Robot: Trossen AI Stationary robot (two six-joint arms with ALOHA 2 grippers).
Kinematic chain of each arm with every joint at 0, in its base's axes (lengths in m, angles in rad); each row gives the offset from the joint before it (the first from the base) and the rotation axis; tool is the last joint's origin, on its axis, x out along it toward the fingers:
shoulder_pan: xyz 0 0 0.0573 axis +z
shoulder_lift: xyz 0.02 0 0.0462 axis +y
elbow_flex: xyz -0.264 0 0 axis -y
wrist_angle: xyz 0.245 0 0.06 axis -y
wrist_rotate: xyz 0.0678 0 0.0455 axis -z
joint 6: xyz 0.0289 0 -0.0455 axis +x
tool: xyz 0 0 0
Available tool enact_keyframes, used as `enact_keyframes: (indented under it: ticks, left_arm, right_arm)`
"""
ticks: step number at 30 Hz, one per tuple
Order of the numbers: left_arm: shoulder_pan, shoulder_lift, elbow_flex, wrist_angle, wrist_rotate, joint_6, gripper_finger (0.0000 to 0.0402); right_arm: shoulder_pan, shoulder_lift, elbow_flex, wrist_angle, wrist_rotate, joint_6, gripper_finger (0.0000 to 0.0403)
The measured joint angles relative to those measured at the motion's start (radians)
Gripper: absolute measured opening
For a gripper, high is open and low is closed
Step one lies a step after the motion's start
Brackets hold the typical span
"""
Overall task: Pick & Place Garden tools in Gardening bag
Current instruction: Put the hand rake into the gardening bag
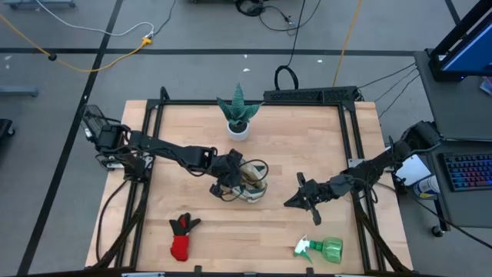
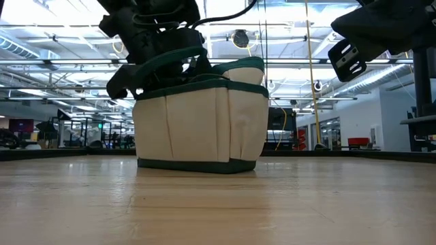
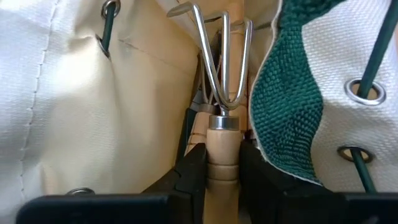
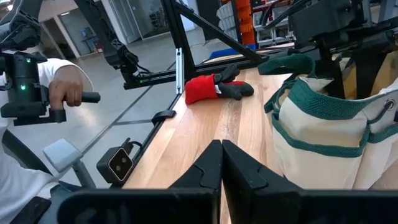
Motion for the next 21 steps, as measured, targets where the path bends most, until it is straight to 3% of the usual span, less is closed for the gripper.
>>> enact_keyframes:
  ticks: [7, 14, 21]
  left_arm:
    - [0.0, 0.0, 0.0, 0.002, 0.0, -0.008, 0.0103]
    - [0.0, 0.0, 0.0, 0.028, -0.002, -0.008, 0.0169]
    - [-0.006, -0.006, -0.001, 0.039, -0.019, -0.013, 0.0184]
  right_arm:
    - [0.0, 0.0, 0.0, 0.0, 0.0, 0.0, 0.0013]
    - [0.0, 0.0, 0.0, 0.0, 0.0, 0.0, 0.0068]
    - [0.0, 0.0, 0.0, 0.0, -0.003, 0.0, 0.0122]
